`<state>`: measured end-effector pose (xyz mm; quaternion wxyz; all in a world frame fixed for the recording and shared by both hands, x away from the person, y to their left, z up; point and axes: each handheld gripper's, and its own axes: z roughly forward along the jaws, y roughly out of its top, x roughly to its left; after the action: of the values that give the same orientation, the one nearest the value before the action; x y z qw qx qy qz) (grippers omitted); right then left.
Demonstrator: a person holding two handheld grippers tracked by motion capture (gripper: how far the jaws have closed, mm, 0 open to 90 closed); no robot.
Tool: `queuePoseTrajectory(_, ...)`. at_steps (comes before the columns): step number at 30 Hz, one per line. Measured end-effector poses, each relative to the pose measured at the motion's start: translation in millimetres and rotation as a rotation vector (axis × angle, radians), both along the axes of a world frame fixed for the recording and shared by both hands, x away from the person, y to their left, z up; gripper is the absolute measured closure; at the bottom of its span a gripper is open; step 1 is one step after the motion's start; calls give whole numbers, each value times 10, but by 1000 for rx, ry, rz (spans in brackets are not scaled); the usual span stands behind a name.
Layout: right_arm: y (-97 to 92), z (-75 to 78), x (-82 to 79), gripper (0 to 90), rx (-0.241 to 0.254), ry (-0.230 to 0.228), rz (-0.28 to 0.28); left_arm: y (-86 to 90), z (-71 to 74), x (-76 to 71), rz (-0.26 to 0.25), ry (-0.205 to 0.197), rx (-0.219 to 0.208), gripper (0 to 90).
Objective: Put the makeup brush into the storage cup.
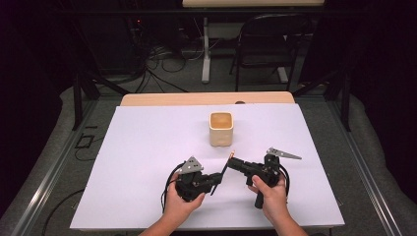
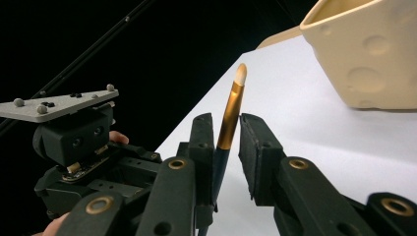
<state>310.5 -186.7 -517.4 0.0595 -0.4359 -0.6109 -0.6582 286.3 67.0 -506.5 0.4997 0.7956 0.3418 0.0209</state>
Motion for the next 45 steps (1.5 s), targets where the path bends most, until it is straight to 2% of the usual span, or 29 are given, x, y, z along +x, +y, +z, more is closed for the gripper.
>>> queuePoseTrajectory(23, 4, -20, 2, 835, 20, 25, 23, -18, -8, -8, -6, 3, 6, 837)
queuePoseTrajectory(26, 0, -19, 4, 832, 16, 20, 21, -16, -5, -11, -4, -1, 5, 848)
queuePoseTrajectory(27, 0, -19, 4, 832, 16, 20, 21, -16, -5, -11, -4, -1, 5, 900)
queuePoseTrajectory(29, -8, -23, 4, 837, 9, 26, 15, -7, 2, -10, 1, 2, 1, 900)
queuePoseTrajectory(30, -1, -32, 6, 837, 30, 41, 33, -3, -3, -2, 2, 2, -2, 900)
queuePoseTrajectory(36, 35, -12, -10, 838, -9, 8, 31, -8, -7, -5, 0, 3, 2, 900)
queuePoseTrajectory(41, 20, -16, -4, 838, -12, 12, 27, -2, -10, 0, 3, 6, 0, 900)
queuePoseTrajectory(45, 21, -2, -12, 838, -31, -6, 20, -1, -13, 3, 2, 8, 3, 900)
